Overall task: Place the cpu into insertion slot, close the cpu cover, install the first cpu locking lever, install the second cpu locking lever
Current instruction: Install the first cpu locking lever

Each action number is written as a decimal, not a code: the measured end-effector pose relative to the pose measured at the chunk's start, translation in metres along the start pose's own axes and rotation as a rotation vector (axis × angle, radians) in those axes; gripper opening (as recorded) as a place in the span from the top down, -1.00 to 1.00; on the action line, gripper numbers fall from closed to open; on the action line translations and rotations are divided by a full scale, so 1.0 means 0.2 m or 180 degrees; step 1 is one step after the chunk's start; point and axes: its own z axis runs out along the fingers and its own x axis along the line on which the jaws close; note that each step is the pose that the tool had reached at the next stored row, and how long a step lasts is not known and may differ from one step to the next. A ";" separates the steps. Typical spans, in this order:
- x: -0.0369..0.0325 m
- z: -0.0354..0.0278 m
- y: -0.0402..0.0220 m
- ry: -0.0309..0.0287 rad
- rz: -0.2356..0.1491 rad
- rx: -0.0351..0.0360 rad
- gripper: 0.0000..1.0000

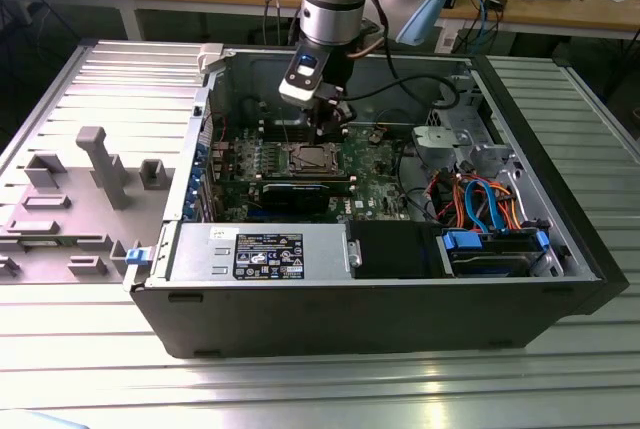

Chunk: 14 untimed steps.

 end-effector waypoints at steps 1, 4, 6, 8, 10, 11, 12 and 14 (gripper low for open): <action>0.000 0.000 0.000 -0.0001 -0.0019 0.0000 0.79; 0.000 0.000 0.000 -0.0003 -0.0093 -0.0001 0.79; 0.000 0.000 0.000 -0.0004 -0.0126 -0.0001 0.79; 0.000 0.000 0.000 -0.0006 -0.0162 -0.0001 0.79; 0.000 0.000 0.000 -0.0008 -0.0224 -0.0002 0.79; 0.000 0.000 0.000 -0.0009 -0.0247 -0.0002 0.79; 0.000 0.000 0.000 -0.0009 -0.0270 -0.0002 0.79; 0.000 0.000 0.000 -0.0011 -0.0311 -0.0002 0.79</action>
